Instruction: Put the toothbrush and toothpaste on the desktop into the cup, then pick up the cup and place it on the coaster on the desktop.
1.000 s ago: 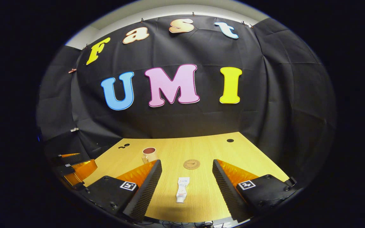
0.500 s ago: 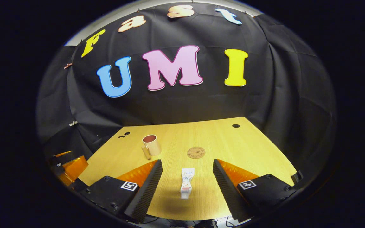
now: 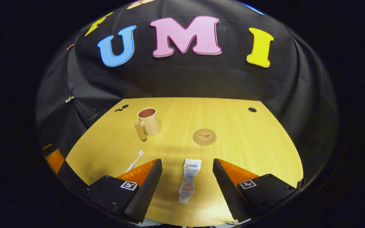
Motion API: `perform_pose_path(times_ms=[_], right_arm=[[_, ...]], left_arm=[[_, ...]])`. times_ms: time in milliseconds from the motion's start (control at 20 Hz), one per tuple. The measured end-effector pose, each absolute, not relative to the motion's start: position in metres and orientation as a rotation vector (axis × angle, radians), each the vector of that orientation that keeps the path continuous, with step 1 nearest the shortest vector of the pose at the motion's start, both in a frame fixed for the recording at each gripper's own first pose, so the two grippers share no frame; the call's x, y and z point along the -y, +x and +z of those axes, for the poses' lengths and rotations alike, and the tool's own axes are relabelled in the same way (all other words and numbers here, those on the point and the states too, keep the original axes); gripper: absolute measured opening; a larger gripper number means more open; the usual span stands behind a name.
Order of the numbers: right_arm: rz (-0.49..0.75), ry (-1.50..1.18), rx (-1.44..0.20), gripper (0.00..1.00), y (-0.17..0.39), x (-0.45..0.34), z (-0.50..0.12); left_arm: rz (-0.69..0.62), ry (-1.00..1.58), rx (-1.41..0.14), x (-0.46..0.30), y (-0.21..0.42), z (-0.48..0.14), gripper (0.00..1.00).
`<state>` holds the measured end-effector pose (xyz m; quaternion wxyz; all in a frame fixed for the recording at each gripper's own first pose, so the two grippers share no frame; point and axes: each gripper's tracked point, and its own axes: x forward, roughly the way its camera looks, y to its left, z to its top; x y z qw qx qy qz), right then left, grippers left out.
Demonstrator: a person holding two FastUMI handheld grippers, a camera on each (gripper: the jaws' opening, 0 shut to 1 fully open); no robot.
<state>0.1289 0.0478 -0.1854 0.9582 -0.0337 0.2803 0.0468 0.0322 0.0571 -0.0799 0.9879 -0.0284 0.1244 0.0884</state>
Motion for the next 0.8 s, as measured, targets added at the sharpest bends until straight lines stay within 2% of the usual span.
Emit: perform_pose_path(times_ms=[400, 800], right_arm=[[0.038, -0.088, -0.760, 0.99, 0.142, -0.033, -0.273], [-0.020, -0.072, -0.878, 0.99, 0.145, -0.030, -0.319]], left_arm=[[0.237, -0.042, -0.337, -0.059, 0.040, -0.109, 0.98], [0.214, -0.003, -0.391, -0.052, 0.049, -0.124, 0.97]])
